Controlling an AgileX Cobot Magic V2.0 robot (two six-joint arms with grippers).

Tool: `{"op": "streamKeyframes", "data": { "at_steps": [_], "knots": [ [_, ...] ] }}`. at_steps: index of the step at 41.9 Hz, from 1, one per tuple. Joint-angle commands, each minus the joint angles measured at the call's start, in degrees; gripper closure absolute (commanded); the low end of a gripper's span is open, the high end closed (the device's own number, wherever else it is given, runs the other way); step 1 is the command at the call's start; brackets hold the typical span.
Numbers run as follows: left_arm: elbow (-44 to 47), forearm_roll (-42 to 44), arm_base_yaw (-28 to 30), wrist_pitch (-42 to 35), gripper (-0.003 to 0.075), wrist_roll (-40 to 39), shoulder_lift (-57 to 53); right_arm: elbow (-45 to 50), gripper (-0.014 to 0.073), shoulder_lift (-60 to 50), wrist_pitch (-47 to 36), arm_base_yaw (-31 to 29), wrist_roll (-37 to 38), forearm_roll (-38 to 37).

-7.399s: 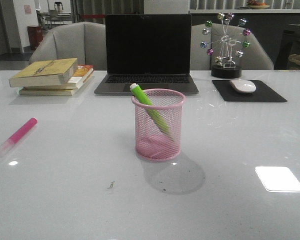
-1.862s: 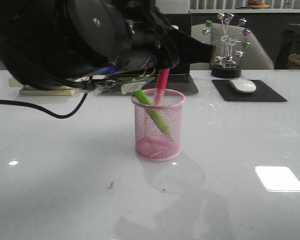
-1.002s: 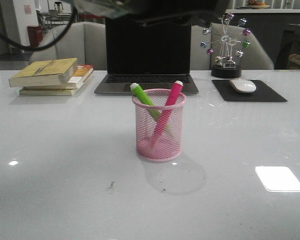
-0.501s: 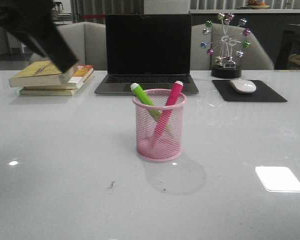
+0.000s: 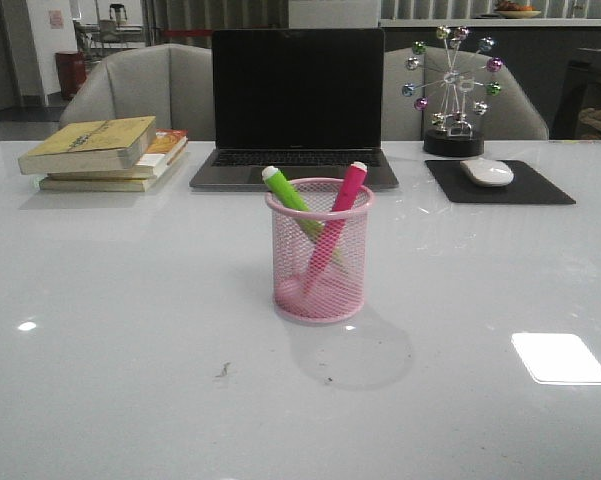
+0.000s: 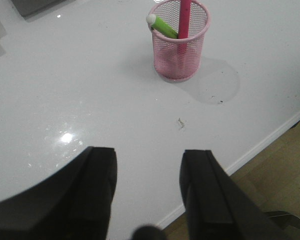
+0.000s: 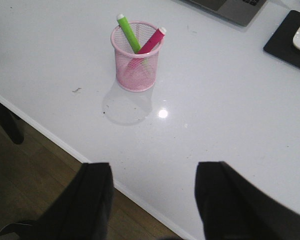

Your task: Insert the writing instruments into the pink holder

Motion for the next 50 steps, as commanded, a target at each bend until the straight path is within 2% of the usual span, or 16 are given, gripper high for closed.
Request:
{"op": "streamKeyframes", "data": {
  "at_steps": [1, 12, 16, 19, 26, 31, 50],
  "knots": [
    [0.44, -0.25, 0.11, -4.61, 0.0347, -0.63, -3.19, -1.40, 0.0117, 0.46, -4.12, -0.19, -0.66, -0.17],
    [1.36, -0.25, 0.11, -4.13, 0.0351, -0.63, -4.43, -1.40, 0.0117, 0.46, -5.34, -0.19, -0.66, -0.17],
    [1.36, -0.25, 0.11, -4.13, 0.0384, -0.63, -4.43, -1.17, 0.0131, 0.46, -4.72, -0.19, -0.66, -0.17],
    [1.36, -0.15, 0.11, -4.13, 0.0454, -0.63, -4.43, -0.77, 0.0207, 0.46, -4.62, -0.19, -0.66, -0.17],
    [1.36, -0.15, 0.11, -4.05, 0.0630, -0.63, -4.43, -0.46, 0.0454, 0.46, -4.56, -0.19, -0.66, -0.17],
    [1.36, -0.13, 0.11, -4.05, 0.0627, -0.63, -4.43, -0.46, 0.0539, 0.46, -4.56, -0.19, -0.66, -0.17],
    [1.52, -0.28, 0.11, -4.44, 0.0627, -0.63, -4.90, -0.46, 0.0540, 0.46, -4.56, -0.19, -0.66, -0.17]
  ]
}}
